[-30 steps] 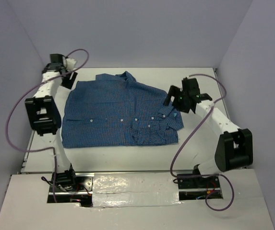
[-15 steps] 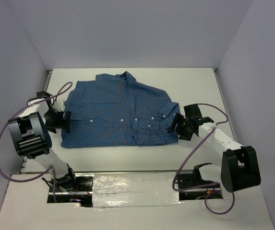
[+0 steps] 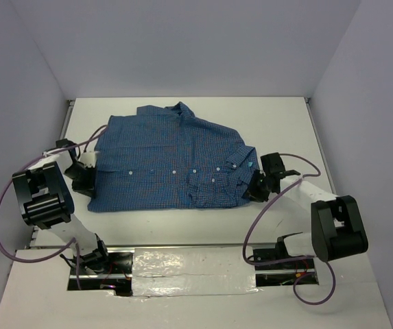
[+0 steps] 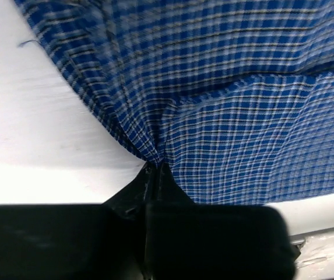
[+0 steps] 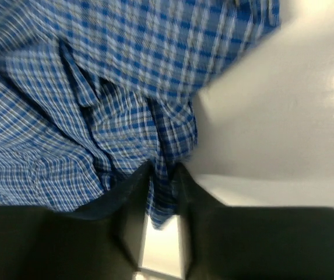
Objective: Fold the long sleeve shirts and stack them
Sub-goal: Fold the shirt
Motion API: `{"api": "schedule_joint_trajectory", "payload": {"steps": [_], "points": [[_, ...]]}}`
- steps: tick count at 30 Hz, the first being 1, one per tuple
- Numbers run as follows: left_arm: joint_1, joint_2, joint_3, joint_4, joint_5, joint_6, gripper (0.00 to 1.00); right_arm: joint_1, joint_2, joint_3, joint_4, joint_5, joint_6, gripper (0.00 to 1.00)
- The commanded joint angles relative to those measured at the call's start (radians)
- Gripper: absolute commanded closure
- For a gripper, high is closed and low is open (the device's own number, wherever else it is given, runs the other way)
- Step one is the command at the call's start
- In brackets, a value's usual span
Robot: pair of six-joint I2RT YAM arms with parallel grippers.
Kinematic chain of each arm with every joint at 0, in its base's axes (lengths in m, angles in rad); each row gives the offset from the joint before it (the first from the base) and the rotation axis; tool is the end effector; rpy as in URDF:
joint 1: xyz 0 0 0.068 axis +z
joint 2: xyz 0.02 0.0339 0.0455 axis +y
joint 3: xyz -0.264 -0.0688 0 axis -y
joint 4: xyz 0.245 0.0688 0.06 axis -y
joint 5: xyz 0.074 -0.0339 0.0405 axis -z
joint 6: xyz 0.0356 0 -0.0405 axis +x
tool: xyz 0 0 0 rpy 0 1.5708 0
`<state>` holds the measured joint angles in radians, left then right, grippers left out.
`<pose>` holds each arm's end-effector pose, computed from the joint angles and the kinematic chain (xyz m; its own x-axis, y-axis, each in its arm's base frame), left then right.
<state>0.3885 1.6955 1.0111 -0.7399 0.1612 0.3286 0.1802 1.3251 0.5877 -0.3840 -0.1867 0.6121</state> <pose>0.2766 0.1070 0.1591 -0.9802 -0.0570 -0.1894 -0.0379 0.9939 -0.1032 0.2200 0.0468 0.1511 -0.8720 0.4150 -0.2595 0.3001 0.8721 0.3864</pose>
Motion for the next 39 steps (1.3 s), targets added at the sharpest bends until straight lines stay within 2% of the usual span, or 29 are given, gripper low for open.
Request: {"api": "schedule_joint_trajectory", "payload": {"steps": [1,2,5,10,13,15,16,17,18,21,22,24,25,26,29,30,32,33,35,39], "points": [[0.003,-0.036,-0.025,-0.029,0.100,0.052,1.00,-0.001,-0.032,-0.032,-0.030,-0.014,-0.005,0.72],[0.006,-0.045,-0.020,-0.042,0.101,0.078,1.00,-0.002,-0.044,-0.034,-0.047,-0.014,-0.008,0.82],[0.036,-0.074,-0.003,-0.140,0.095,0.156,1.00,0.004,-0.140,-0.048,-0.133,-0.005,-0.008,0.95],[0.070,-0.120,-0.023,-0.265,-0.027,0.272,1.00,0.038,-0.262,-0.091,-0.260,0.007,0.044,0.94],[0.072,-0.145,-0.061,-0.296,-0.064,0.285,1.00,0.070,-0.314,-0.120,-0.285,-0.025,0.083,0.85],[0.072,-0.148,-0.074,-0.302,-0.089,0.279,0.79,0.097,-0.339,-0.135,-0.291,-0.036,0.116,0.70],[0.072,-0.146,-0.072,-0.305,-0.106,0.270,0.69,0.099,-0.346,-0.135,-0.297,-0.039,0.120,0.49],[0.072,-0.142,-0.053,-0.308,-0.112,0.267,0.55,0.099,-0.354,-0.131,-0.306,-0.033,0.120,0.42],[0.070,-0.142,-0.031,-0.312,-0.114,0.260,0.53,0.099,-0.357,-0.105,-0.334,-0.024,0.115,0.32],[0.072,-0.131,0.140,-0.315,-0.092,0.228,0.49,0.097,-0.375,-0.017,-0.401,0.033,0.095,0.18],[0.072,-0.122,0.276,-0.314,-0.077,0.187,0.40,0.096,-0.380,0.007,-0.417,0.049,0.087,0.10],[0.063,-0.071,0.430,-0.316,-0.010,0.136,0.40,0.090,-0.389,0.090,-0.458,0.099,0.058,0.01],[0.052,-0.047,0.587,-0.317,0.015,0.089,0.34,0.090,-0.389,0.115,-0.469,0.116,0.045,0.00],[0.037,0.010,0.662,-0.319,0.058,0.069,0.34,0.088,-0.388,0.167,-0.475,0.130,0.017,0.00],[-0.092,0.160,0.956,-0.314,0.095,0.006,0.32,0.070,-0.365,0.265,-0.466,0.144,-0.044,0.00],[-0.176,0.200,1.091,-0.299,0.098,-0.029,0.30,0.052,-0.337,0.291,-0.451,0.142,-0.079,0.00],[-0.246,0.333,1.205,-0.257,0.122,-0.075,0.29,0.039,-0.307,0.360,-0.438,0.142,-0.106,0.00],[-0.294,0.369,1.266,-0.216,0.136,-0.159,0.29,0.038,-0.291,0.385,-0.426,0.148,-0.123,0.00],[-0.329,0.456,1.287,-0.050,0.123,-0.245,0.28,0.033,-0.247,0.437,-0.412,0.147,-0.133,0.00],[-0.382,0.578,1.311,0.166,0.068,-0.391,0.23,0.035,-0.182,0.478,-0.375,0.136,-0.144,0.00]]}}
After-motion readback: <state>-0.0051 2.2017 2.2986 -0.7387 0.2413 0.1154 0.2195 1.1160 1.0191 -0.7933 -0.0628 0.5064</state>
